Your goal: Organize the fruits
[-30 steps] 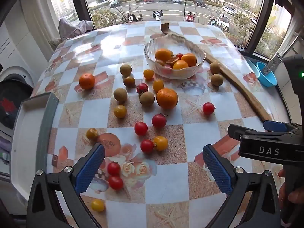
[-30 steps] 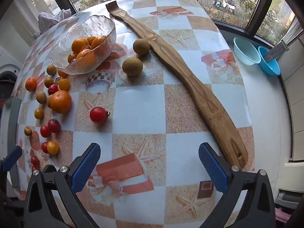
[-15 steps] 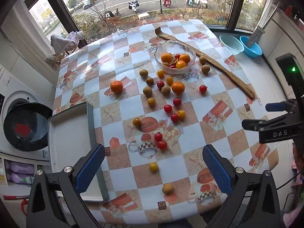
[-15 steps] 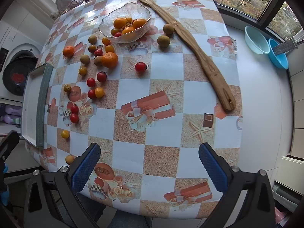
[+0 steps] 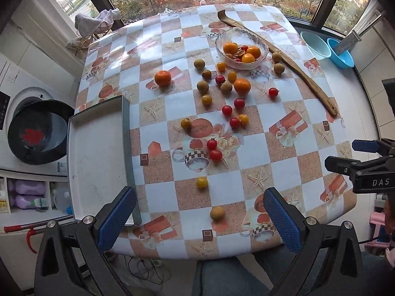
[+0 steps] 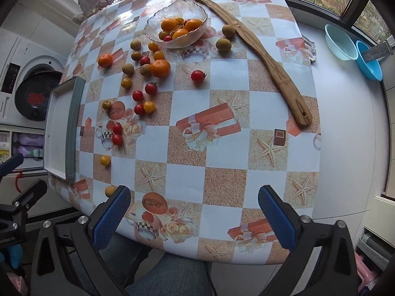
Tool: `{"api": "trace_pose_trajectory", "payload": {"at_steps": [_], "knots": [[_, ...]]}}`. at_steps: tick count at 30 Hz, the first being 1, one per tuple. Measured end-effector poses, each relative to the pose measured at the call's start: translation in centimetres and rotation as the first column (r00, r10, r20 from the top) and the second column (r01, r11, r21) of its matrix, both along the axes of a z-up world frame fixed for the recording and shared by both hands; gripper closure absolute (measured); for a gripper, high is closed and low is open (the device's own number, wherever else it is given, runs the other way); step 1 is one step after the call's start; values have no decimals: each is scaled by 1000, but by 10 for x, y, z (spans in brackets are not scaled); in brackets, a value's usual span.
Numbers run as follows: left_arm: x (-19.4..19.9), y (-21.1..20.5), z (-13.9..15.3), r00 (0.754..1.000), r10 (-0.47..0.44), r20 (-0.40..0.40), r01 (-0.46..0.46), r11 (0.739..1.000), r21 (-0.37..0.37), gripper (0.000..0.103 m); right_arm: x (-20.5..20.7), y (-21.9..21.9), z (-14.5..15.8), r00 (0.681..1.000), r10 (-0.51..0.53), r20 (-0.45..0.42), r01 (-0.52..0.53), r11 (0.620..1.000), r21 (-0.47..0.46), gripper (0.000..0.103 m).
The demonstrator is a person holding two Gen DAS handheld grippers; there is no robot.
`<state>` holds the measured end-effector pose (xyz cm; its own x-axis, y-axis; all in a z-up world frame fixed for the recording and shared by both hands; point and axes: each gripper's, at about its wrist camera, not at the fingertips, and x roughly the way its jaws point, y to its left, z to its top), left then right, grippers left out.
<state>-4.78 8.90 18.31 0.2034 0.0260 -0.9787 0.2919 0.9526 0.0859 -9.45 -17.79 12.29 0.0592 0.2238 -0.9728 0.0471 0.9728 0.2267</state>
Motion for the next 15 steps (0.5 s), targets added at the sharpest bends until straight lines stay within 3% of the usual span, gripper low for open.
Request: {"api": "trace_pose_trajectory", "payload": {"at_steps": [11,15], "knots": [[-4,-9,10,998,-58,20,57,998,41,0,6,6,-4,999,39,-18,-39,999,-4,0],[-4,-9,11,998,-55,16,54,997,46,0,6,8,-6,999,45,-18,-44,998,40,0]]}}
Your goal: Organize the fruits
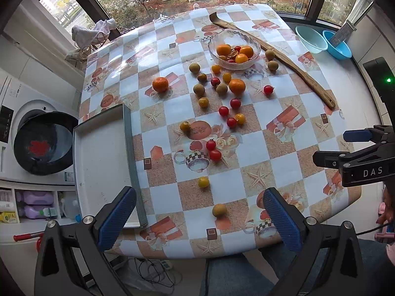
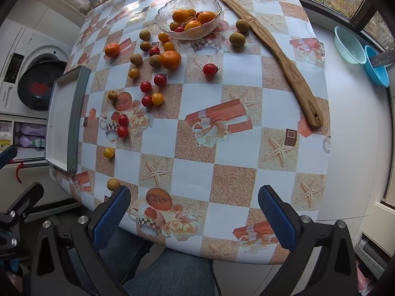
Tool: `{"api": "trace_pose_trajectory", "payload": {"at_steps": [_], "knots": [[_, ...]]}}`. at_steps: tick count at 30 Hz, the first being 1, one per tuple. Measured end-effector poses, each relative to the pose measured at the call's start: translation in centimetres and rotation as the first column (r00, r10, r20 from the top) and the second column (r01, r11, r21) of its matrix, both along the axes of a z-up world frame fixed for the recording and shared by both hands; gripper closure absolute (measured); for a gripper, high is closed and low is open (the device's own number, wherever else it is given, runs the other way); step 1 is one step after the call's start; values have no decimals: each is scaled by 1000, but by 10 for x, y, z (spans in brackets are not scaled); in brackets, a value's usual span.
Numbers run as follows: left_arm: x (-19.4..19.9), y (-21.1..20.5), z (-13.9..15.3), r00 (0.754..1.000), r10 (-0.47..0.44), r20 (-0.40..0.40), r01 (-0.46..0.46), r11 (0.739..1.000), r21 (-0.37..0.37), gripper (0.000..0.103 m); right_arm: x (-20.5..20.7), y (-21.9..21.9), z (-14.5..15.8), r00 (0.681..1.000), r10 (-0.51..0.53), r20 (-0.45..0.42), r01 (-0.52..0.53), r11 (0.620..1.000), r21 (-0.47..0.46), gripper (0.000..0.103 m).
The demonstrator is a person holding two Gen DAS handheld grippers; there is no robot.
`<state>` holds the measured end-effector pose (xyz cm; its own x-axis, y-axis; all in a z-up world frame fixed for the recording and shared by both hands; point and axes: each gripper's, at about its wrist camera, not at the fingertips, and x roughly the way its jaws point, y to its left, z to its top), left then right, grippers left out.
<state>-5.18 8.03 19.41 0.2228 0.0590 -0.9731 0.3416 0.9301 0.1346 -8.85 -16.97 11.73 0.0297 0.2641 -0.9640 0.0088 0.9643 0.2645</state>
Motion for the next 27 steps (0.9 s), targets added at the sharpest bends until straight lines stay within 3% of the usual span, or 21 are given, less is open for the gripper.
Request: {"api": "trace_pose_trajectory", "payload": {"at_steps": [6,16,22,27], "knots": [[1,-5,6,1000,-10,2,10,1000,-18,0,-6,4,-4,999,-2,-36,9,978,208,0],[4,-13,5,1000,-17,-6,17,999,-30,0,-6,8,-5,998,41,-37,-33,981,193,0],[17,7,-10,998,59,16,-58,998,-17,0,-3,-3,-10,999,10,-31,-8,996,88,0],[33,34,-37,988,149,-28,-150,988,-39,0,-4,-10,-21,998,-9,-54,11,1000,24,0]]}}
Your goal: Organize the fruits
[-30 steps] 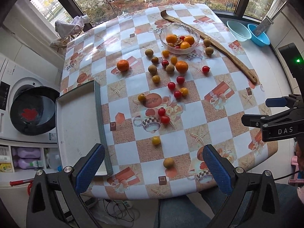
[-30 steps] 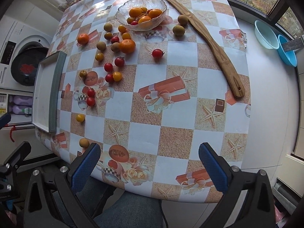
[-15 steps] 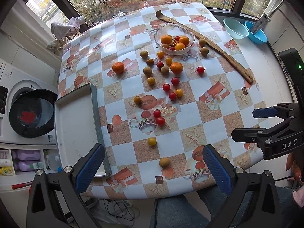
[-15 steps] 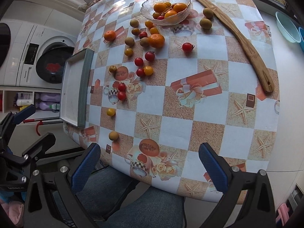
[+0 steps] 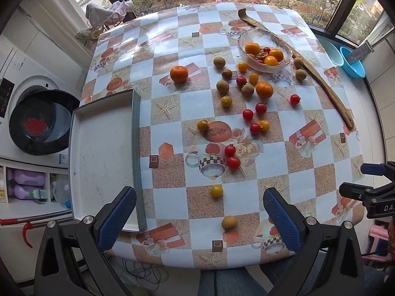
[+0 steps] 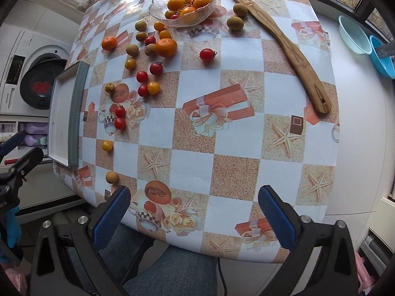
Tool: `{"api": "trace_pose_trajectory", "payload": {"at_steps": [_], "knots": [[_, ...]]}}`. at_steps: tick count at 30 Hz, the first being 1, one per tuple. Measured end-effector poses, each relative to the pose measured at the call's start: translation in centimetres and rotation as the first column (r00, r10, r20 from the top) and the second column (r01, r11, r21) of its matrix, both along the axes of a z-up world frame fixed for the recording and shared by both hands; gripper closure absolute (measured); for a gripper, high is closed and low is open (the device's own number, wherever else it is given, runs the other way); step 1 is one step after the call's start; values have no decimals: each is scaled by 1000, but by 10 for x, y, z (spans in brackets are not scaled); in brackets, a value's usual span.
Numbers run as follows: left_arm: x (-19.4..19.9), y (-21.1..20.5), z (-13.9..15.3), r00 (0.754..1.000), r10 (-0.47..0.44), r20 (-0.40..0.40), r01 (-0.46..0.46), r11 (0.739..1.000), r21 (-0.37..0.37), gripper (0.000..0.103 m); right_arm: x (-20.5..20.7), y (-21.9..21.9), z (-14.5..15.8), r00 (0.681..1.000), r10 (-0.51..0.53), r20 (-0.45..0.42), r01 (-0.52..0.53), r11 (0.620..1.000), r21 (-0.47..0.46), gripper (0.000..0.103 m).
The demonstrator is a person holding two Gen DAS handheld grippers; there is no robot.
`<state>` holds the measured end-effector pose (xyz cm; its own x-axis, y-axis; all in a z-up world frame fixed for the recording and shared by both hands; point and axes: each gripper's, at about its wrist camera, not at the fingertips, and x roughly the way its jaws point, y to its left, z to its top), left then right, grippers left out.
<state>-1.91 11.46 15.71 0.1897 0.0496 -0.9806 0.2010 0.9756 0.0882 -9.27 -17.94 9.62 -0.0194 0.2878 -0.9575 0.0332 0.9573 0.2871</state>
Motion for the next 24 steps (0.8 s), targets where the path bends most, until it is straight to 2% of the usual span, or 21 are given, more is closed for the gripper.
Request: {"api": "trace_pose_trajectory", "payload": {"at_steps": [4,10,16,24], "knots": [[15,14,-26,999,36,-26,-36,999,-14,0,2,2,-9,1000,-10,-20,9,999,-48,0],[49,21,-68,1000,16,-26,-17,1000,-15,0,15,11,-26,998,-63,-16,61,994,-94,0],[80,17,-108,1000,-12,-1,12,999,-41,0,42,15,-43,990,-133,47,138,979,-147,0],[89,8,-130,996,-52,69,56,997,-59,0,84,19,-65,974,-169,149,194,966,-173,0]]}}
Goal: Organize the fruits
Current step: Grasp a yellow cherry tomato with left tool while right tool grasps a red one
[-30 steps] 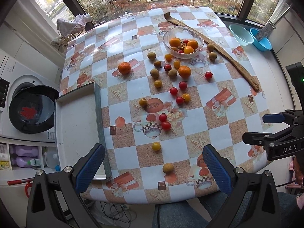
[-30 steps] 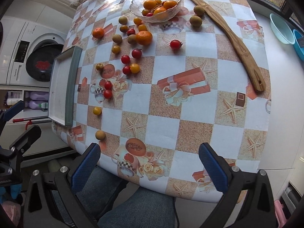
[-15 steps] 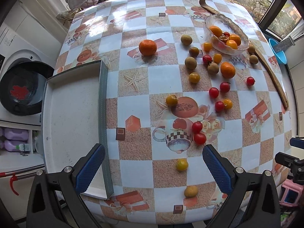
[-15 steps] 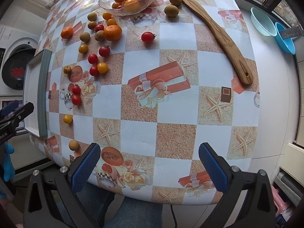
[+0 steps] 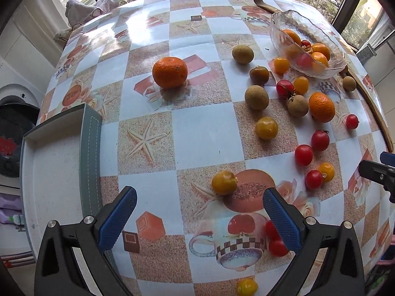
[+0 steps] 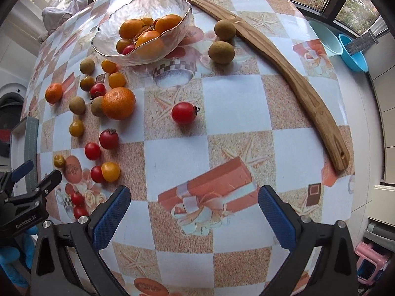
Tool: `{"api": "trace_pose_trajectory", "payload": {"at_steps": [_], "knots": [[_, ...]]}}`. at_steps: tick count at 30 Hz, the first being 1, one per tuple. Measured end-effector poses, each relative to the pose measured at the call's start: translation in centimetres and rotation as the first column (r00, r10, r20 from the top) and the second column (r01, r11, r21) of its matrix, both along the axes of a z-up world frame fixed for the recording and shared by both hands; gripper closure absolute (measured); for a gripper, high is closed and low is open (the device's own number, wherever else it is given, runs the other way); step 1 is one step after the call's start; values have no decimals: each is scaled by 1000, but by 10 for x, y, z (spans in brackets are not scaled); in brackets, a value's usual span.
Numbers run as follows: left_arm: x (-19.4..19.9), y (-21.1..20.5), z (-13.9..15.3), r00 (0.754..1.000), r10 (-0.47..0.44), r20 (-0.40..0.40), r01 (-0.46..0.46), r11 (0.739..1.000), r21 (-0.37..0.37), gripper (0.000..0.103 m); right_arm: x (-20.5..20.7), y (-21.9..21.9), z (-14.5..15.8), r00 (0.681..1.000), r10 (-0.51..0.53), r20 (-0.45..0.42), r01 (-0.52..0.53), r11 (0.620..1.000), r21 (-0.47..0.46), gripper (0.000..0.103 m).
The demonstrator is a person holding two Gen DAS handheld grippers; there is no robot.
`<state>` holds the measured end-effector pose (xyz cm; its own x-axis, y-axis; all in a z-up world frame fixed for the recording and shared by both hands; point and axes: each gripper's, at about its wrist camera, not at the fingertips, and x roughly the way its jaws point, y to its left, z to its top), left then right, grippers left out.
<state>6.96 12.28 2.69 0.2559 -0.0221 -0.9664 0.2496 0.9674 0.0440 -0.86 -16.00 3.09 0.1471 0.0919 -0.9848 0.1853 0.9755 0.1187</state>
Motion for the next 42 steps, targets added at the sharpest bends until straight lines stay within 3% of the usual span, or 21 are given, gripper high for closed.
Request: {"api": "trace_pose_trajectory", "payload": {"at_steps": [2,3,4,7,9,13,15,18,23,30,37,42], "knots": [[2,0,0,1000,6,21,-6,1000,-16,0,9,2,-5,1000,5,19,-5,1000,-23,0],[4,1,-1,1000,9,28,-8,1000,-25,4,13,4,-7,999,10,31,-9,1000,-30,0],[5,2,-2,999,12,30,-11,1000,-29,15,17,6,-8,999,17,44,-15,999,-38,1],[10,2,-11,1000,13,10,-13,999,-38,20,26,10,-13,997,35,69,-31,997,-67,3],[12,4,-15,1000,7,21,-6,999,-35,22,33,14,-16,996,34,82,-27,996,-83,14],[8,1,-12,999,-1,39,3,998,-69,41,41,20,-14,992,46,118,-31,992,-123,23],[5,-4,-9,999,-14,47,18,997,-80,54,47,25,-13,990,57,127,-38,989,-145,38],[3,-6,-8,998,-22,57,27,995,-92,77,57,32,-8,986,86,144,-65,988,-144,78],[-2,3,-5,1000,26,16,-22,981,-191,80,54,30,-6,988,71,140,-57,994,-98,78],[-11,29,17,997,74,23,-67,972,-223,80,36,39,8,985,93,144,-89,996,-31,78],[-17,68,46,989,134,58,-116,962,-248,80,30,84,28,972,177,156,-183,983,24,78],[-20,115,56,976,201,84,-179,960,-215,80,38,141,41,946,274,173,-289,955,69,78]]}}
